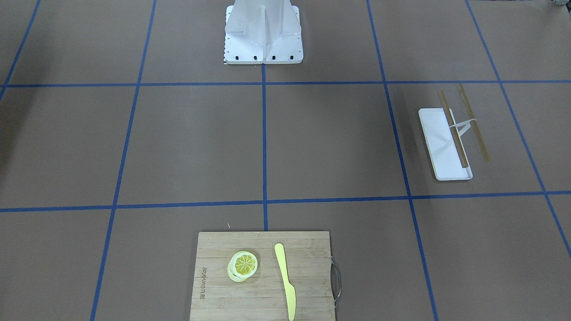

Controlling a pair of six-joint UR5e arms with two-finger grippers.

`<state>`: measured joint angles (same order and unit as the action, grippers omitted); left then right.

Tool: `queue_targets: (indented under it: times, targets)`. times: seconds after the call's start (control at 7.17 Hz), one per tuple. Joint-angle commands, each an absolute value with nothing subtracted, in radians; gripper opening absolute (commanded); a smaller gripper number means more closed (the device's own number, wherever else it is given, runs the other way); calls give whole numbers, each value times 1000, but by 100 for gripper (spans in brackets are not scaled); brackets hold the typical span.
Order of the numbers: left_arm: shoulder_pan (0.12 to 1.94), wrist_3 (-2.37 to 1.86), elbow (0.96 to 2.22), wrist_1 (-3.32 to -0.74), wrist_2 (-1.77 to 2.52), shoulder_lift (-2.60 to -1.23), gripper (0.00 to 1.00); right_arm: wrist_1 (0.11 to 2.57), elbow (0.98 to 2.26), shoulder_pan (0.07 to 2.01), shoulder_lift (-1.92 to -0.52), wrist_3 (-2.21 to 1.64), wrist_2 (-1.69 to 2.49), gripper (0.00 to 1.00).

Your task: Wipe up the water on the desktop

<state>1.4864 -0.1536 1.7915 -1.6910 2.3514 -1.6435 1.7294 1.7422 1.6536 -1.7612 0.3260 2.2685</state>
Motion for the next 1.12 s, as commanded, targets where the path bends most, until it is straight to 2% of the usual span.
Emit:
queue_targets:
  times: [0.0,0.14,0.42,0.7,0.98]
  targets:
    - [1489,-140,1786,-1658,2353,-1631,98,1730,1763,1654,-1741,318,2299,100]
    - [1511,-53,1778,-1635,2373,-1609,98,1730,1758,1654,-1741,319,2298,100]
    - [1551,94,1807,-1409,2390,-1603,98,1729,1756,1654,-1741,321,2296,100]
    - [1563,176,1815,-1401,2379,-1527,98,1729,1755,1654,-1741,321,2296,100]
    - [1562,166,1818,-1396,2387,-1532,98,1675,1735,1654,-1747,321,2293,100]
